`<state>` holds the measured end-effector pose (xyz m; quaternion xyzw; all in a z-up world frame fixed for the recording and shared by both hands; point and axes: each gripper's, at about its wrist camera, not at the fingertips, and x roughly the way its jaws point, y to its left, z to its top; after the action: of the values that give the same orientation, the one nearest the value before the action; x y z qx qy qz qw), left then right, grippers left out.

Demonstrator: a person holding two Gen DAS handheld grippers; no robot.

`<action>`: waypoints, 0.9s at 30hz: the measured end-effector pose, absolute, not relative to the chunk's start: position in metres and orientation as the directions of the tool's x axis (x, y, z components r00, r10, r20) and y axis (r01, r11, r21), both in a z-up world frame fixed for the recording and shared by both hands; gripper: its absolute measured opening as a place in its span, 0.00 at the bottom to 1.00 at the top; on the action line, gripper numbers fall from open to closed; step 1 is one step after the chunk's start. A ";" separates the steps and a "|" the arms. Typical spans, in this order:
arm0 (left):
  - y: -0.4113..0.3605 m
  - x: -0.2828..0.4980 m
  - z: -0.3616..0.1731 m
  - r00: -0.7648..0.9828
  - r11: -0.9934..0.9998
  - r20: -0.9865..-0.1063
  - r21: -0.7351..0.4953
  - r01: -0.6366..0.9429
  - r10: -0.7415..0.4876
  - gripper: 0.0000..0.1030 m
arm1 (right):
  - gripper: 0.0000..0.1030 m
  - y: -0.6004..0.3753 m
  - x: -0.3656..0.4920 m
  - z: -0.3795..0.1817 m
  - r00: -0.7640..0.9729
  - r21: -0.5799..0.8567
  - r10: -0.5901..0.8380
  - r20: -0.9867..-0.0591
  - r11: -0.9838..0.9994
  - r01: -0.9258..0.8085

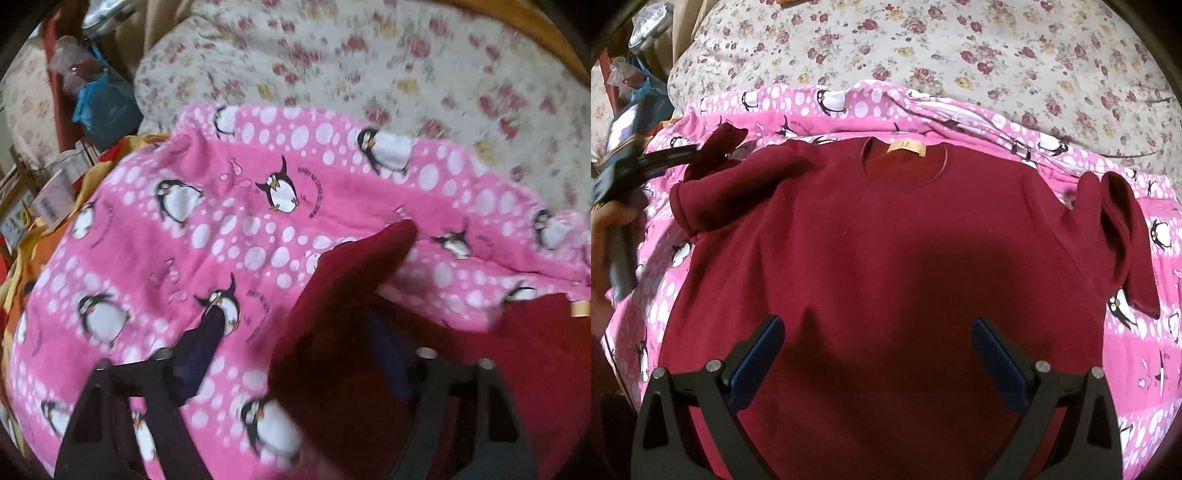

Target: Fold small clothes

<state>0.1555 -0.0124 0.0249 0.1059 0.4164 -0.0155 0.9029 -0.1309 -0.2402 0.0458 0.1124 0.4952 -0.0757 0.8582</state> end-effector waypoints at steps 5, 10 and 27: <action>-0.002 0.184 -0.003 0.560 0.986 -0.828 0.123 0.116 0.037 0.00 | 1.00 -0.243 -0.127 0.041 0.486 0.134 -0.002 -0.874 0.960 0.246; 0.025 0.175 0.024 0.603 0.995 -0.794 -0.019 0.102 -0.077 0.00 | 1.00 -0.245 -0.125 0.036 0.478 0.144 0.007 -0.878 0.957 0.251; -0.010 0.062 0.180 0.585 0.866 -0.644 -0.297 0.403 -0.493 0.00 | 1.00 -0.277 -0.152 0.063 0.534 0.193 -0.015 -0.846 0.923 0.333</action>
<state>0.0624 -0.0096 0.1797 -0.0595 0.3794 -0.2523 0.8882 -0.1518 -0.2774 0.0628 0.1681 0.4722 -0.1011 0.8594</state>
